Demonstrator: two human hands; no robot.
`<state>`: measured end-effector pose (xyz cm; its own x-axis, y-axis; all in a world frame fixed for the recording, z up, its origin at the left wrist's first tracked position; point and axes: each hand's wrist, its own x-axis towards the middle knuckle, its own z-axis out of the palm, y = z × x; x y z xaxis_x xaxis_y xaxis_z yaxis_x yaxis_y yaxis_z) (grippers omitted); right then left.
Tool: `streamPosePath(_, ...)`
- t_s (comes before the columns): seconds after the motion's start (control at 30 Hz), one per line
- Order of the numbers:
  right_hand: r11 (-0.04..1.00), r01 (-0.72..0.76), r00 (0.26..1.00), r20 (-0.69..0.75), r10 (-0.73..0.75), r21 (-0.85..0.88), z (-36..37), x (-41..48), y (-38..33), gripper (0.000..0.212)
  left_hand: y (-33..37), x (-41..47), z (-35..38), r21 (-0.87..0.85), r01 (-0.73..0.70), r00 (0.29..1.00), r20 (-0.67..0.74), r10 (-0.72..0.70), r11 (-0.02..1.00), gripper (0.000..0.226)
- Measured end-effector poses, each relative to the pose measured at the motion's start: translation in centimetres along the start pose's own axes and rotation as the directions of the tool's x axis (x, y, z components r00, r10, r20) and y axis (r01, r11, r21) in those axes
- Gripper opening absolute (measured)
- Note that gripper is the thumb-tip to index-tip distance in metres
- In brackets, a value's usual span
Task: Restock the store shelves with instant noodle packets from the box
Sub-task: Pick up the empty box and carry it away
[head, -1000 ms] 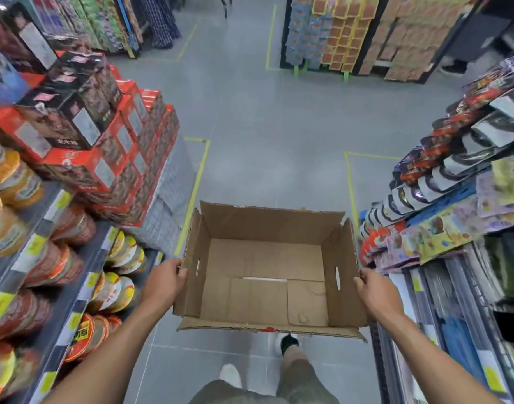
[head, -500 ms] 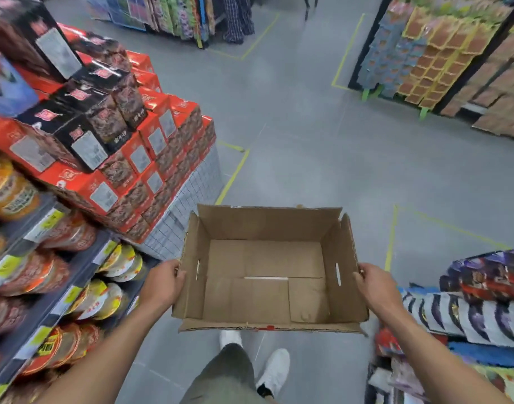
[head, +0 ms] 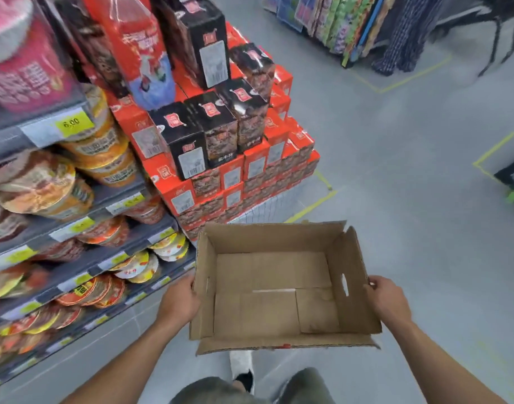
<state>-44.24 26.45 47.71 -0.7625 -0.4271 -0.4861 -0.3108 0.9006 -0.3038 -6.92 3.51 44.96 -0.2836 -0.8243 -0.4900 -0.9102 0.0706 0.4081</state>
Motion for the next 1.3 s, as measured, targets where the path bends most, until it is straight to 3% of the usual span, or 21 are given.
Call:
streamPosePath(0.1,0.998,0.055,0.998,0.044,-0.054,-0.040,-0.3,4.6,-2.1,0.019,-0.5,1.0,1.3,-0.051,0.112,0.994,0.005,-0.112,0.992,0.012)
streamPosePath(0.33,0.959,0.236,0.963,0.173,-0.209,-0.154,-0.3,16.7,-5.4,0.027,2.7,2.5,5.6,-0.167,0.289,0.953,-0.043,-0.300,0.943,0.023)
streamPosePath(0.5,0.907,0.375,0.906,0.283,-0.314,-0.194,-0.2,23.4,-7.6,0.028,5.1,3.5,10.3,-0.239,0.421,0.892,-0.064,-0.447,0.875,0.015)
streamPosePath(0.83,0.859,0.399,0.892,0.354,-0.282,-0.320,4.0,32.9,-7.5,0.029,6.7,9.4,17.2,-0.276,0.483,0.860,-0.030,-0.509,0.831,0.014)
streamPosePath(1.3,0.866,0.425,0.877,0.358,-0.321,-0.265,18.6,44.5,-5.0,0.025,1.5,22.6,28.9,-0.244,0.526,0.842,0.014,-0.540,0.814,0.015)
